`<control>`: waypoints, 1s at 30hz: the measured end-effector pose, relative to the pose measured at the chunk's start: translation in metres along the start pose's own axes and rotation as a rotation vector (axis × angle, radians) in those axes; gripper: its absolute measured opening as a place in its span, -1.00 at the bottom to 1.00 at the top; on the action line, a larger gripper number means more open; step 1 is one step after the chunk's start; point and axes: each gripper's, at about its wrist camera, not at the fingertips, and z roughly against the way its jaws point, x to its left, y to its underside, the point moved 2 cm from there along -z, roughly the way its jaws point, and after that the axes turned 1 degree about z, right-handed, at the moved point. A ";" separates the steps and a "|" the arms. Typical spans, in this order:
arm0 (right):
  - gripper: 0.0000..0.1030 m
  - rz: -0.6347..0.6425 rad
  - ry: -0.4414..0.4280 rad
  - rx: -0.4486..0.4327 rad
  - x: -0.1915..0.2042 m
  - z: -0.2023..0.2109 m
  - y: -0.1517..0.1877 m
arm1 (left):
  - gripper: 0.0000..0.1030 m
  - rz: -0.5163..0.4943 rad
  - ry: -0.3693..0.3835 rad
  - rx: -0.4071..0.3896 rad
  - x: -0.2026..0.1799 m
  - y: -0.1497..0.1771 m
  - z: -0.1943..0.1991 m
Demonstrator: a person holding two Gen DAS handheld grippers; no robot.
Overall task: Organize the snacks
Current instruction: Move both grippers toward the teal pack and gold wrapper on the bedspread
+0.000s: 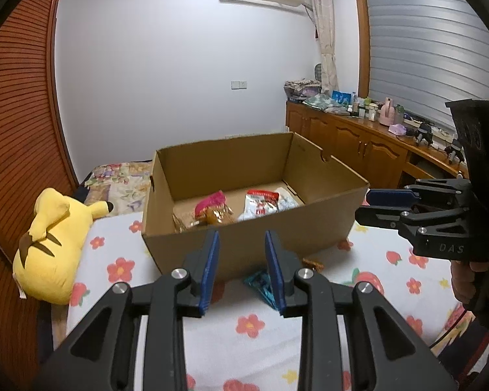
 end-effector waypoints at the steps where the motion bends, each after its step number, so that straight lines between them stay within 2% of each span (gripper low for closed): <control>1: -0.26 -0.004 0.000 0.005 0.002 0.001 0.004 | -0.45 0.001 0.000 0.001 -0.001 0.003 0.002; 8: -0.23 -0.021 0.002 0.021 0.012 0.013 0.024 | -0.34 0.006 -0.004 0.010 -0.007 0.023 0.018; 15: -0.16 -0.025 0.005 0.038 0.015 0.007 0.032 | -0.23 0.003 -0.021 0.028 -0.005 0.039 0.022; 21: -0.15 -0.031 0.022 0.075 0.011 -0.013 0.038 | -0.18 0.014 -0.032 0.048 0.002 0.048 0.016; 30: -0.14 -0.100 0.003 0.177 -0.006 -0.067 0.043 | -0.17 0.036 -0.028 0.082 0.005 0.061 0.001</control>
